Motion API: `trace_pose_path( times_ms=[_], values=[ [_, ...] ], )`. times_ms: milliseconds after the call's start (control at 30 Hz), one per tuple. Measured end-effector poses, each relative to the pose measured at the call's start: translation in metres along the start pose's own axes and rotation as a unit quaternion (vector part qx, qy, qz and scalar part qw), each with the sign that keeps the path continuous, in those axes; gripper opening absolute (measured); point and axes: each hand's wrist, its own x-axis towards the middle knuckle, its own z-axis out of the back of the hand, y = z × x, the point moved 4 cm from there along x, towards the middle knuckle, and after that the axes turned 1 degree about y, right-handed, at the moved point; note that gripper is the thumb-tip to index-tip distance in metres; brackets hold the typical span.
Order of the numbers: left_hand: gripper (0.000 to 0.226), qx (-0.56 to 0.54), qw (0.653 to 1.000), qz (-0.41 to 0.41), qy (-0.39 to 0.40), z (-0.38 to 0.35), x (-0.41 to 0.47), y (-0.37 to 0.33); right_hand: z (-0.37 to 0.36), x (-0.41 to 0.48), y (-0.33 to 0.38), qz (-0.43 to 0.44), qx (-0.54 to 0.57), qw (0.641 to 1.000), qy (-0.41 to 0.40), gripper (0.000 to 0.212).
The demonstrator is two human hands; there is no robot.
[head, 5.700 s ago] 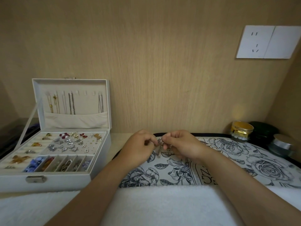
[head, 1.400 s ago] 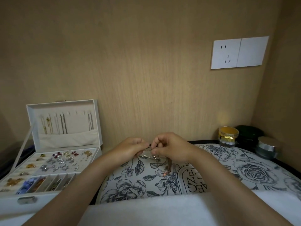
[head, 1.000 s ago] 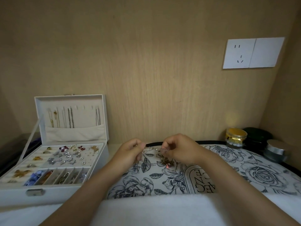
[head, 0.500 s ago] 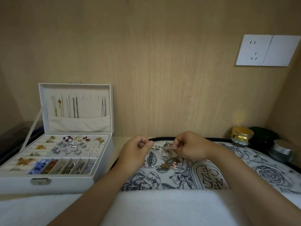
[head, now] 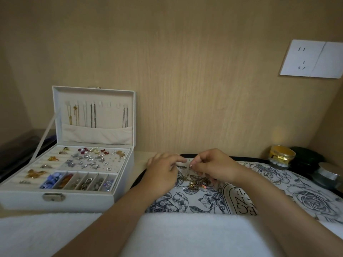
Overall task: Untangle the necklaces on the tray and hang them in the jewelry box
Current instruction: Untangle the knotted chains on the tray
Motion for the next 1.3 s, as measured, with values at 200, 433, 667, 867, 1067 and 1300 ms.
trace_pose_path(
  times_ms=[200,433,667,867,1067,1300],
  values=[
    [0.028,-0.001,0.998,0.006,0.062,-0.007,0.002,0.003,0.006,0.001,0.001,0.030,0.060,0.997,-0.039,0.009],
    [0.009,-0.088,0.994,0.028,0.051,0.004,0.011,0.010,0.008,0.000,-0.001,0.026,0.088,0.996,-0.011,0.018],
    [0.013,-0.101,0.993,-0.022,0.055,0.014,0.014,-0.005,-0.007,-0.002,-0.005,-0.022,0.123,0.989,0.077,0.019],
    [0.014,-0.129,0.989,-0.069,0.028,0.021,0.010,-0.014,-0.016,-0.001,0.000,0.002,0.129,0.989,0.078,0.009],
    [0.020,-0.067,0.993,-0.096,-0.009,0.018,0.007,-0.007,-0.014,0.000,0.000,0.035,0.112,0.993,-0.012,0.013],
    [0.024,0.029,0.991,-0.116,-0.051,0.015,0.005,0.000,-0.004,0.005,-0.002,0.045,0.102,0.989,-0.102,0.009]
  ],
)
